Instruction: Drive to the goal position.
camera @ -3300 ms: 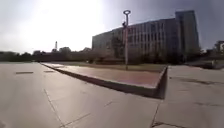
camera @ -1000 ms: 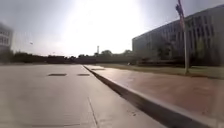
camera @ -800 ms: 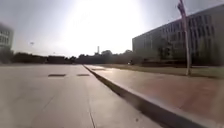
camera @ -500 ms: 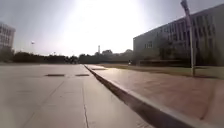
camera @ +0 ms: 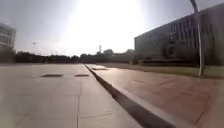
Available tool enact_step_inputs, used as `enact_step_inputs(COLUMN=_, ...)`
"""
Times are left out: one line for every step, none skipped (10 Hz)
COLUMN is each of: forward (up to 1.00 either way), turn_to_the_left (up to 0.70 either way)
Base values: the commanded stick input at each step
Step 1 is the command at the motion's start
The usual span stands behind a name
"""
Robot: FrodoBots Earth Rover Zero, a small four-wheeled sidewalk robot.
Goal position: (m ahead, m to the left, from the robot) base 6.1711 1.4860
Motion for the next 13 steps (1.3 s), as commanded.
enact_step_inputs(forward=-0.70, turn_to_the_left=0.00)
enact_step_inputs(forward=-0.70, turn_to_the_left=0.00)
enact_step_inputs(forward=-0.70, turn_to_the_left=0.00)
enact_step_inputs(forward=-0.70, turn_to_the_left=0.00)
enact_step_inputs(forward=-0.58, turn_to_the_left=0.00)
enact_step_inputs(forward=-0.04, turn_to_the_left=0.00)
enact_step_inputs(forward=0.00, turn_to_the_left=0.00)
enact_step_inputs(forward=0.00, turn_to_the_left=0.00)
enact_step_inputs(forward=0.00, turn_to_the_left=0.00)
enact_step_inputs(forward=0.00, turn_to_the_left=0.00)
enact_step_inputs(forward=0.00, turn_to_the_left=0.00)
enact_step_inputs(forward=0.00, turn_to_the_left=0.00)
enact_step_inputs(forward=0.00, turn_to_the_left=0.59)
